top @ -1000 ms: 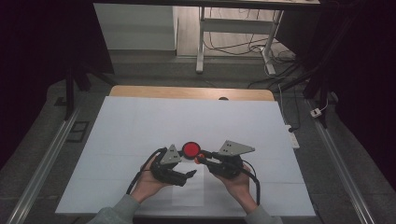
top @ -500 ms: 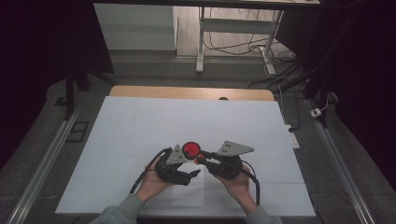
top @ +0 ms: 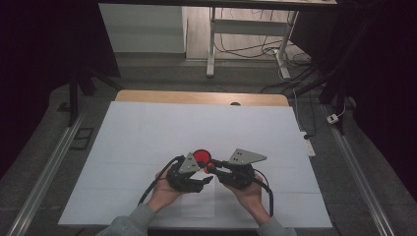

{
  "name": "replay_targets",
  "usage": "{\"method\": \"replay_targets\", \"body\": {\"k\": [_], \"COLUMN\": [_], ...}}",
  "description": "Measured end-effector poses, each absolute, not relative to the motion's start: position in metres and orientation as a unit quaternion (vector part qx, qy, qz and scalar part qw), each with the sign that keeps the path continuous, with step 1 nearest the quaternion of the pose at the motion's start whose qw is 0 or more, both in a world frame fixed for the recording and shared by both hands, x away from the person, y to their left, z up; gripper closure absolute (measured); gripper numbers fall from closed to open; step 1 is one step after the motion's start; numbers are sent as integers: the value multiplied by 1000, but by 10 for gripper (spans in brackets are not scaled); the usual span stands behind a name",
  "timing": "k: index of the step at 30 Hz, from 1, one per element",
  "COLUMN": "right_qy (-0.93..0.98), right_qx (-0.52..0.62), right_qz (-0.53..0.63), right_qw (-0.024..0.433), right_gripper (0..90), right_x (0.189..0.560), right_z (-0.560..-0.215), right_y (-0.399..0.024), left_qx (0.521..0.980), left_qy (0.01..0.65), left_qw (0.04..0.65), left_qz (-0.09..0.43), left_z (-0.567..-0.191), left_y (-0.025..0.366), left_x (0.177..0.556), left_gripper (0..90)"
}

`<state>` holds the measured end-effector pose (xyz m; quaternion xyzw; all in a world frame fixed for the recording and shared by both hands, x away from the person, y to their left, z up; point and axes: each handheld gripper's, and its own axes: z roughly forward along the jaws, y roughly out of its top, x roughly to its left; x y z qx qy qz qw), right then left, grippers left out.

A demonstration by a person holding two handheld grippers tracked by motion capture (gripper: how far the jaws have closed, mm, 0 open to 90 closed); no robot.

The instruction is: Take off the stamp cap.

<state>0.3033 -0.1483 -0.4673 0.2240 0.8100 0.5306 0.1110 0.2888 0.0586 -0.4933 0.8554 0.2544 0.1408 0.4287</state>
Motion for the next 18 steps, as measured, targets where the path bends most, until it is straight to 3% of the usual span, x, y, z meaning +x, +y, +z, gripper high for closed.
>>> {"method": "replay_targets", "body": {"k": [18], "right_qy": [812], "right_qx": [221], "right_qz": [528], "right_qw": [110], "right_gripper": [734], "right_x": [303], "right_z": [-468], "right_y": [-148], "left_qx": [856], "left_qy": [250], "left_qw": [430], "left_qz": [139], "left_z": [-494], "left_y": [55], "left_x": [292], "left_gripper": [492]}}
